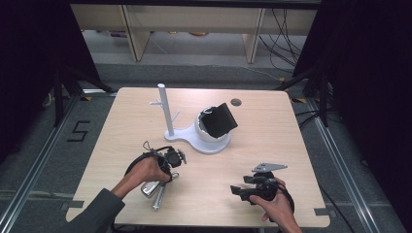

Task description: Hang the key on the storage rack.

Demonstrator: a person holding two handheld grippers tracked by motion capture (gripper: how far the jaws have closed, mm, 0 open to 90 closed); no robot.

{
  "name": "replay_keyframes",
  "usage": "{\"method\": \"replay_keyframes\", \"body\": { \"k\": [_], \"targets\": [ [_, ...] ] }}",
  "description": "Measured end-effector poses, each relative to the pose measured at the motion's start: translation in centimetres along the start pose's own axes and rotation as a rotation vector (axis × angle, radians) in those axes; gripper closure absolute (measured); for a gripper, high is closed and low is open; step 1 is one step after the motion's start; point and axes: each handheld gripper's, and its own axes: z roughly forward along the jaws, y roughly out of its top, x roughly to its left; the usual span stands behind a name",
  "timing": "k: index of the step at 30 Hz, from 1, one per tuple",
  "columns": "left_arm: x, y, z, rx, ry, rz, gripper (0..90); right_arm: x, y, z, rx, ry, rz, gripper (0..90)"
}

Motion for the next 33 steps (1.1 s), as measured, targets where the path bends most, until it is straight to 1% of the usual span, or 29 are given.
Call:
{"method": "replay_keyframes", "body": {
  "k": [1,2,4,5,6,7,8,9,10,11,13,16,18,21,23,24,25,27,28,29,30,31,32,33],
  "targets": [
    [0.0,0.0,0.0,0.003,0.000,0.001,73.7,0.0,0.0,0.1,-0.001,0.006,-0.001,28.9],
    [0.0,0.1,0.0,0.005,0.003,0.003,73.8,0.2,-0.1,0.1,0.002,0.026,0.036,28.9],
    [-0.1,0.1,0.0,0.008,0.005,0.009,74.1,0.1,-0.1,0.2,-0.003,0.027,0.022,28.9],
    [-0.1,0.1,0.0,0.008,0.002,0.007,74.4,0.0,0.0,0.2,-0.005,0.031,0.002,28.9],
    [0.0,0.1,0.0,0.009,0.000,0.014,74.5,0.2,-0.1,0.2,0.003,0.026,0.032,28.9],
    [0.1,0.1,0.0,0.006,-0.004,0.015,74.6,0.2,-0.1,0.2,0.003,0.028,0.034,28.9],
    [0.2,0.1,0.0,0.004,-0.007,0.017,74.7,0.0,-0.1,0.2,0.000,0.022,0.015,28.9],
    [0.2,0.0,0.0,0.000,-0.012,0.019,74.8,0.0,-0.1,0.2,0.001,0.022,0.016,28.9],
    [0.2,0.0,0.0,-0.002,-0.015,0.023,74.8,0.1,-0.1,0.2,0.002,0.024,0.032,28.9],
    [0.2,0.0,0.0,-0.004,-0.014,0.027,74.9,0.0,-0.1,0.2,0.002,0.022,0.016,28.9],
    [0.1,-0.1,0.0,-0.012,-0.002,0.037,74.9,-0.1,-0.1,0.2,0.002,0.028,0.017,29.0],
    [0.2,-0.2,-0.1,-0.021,-0.008,0.044,75.0,-0.1,-0.1,0.2,0.005,0.021,0.021,28.9],
    [0.3,-0.3,0.0,-0.025,-0.014,0.041,75.0,-0.2,-0.1,0.2,0.005,0.023,0.018,29.0],
    [0.4,-0.5,-0.1,-0.021,-0.006,0.042,75.0,-0.2,-0.1,0.1,0.009,0.015,0.016,29.0],
    [0.5,-0.5,-0.2,-0.023,-0.013,0.039,75.0,-0.2,-0.1,0.2,0.010,0.016,0.017,29.0],
    [0.5,-0.6,-0.2,-0.027,-0.015,0.035,75.0,0.1,-0.1,0.1,0.019,0.020,0.047,29.0],
    [0.5,-0.6,-0.4,-0.023,-0.016,0.043,75.0,0.0,-0.1,0.2,0.017,0.022,0.037,29.0],
    [0.6,-0.7,-0.7,-0.038,-0.013,0.036,75.0,0.0,-0.1,0.2,0.016,0.021,0.035,29.0],
    [0.6,-0.7,-0.9,-0.034,-0.020,0.036,75.0,-0.1,-0.1,0.2,0.014,0.016,0.030,29.0],
    [0.7,-0.8,-1.1,-0.042,-0.024,0.031,75.0,-0.1,-0.1,0.2,0.013,0.016,0.031,29.0],
    [0.7,-0.9,-1.3,-0.049,-0.018,0.030,75.0,-0.3,-0.1,0.2,0.010,0.016,0.017,29.0],
    [0.8,-1.0,-1.5,-0.042,-0.020,0.030,75.0,0.0,-0.1,0.1,0.020,0.019,0.050,29.0],
    [0.9,-1.1,-1.8,-0.048,-0.014,0.031,75.0,-0.1,-0.1,0.2,0.016,0.021,0.034,29.0],
    [0.9,-1.2,-1.9,-0.057,-0.014,0.025,75.0,-0.1,-0.1,0.2,0.017,0.021,0.035,29.0]
  ]
}}
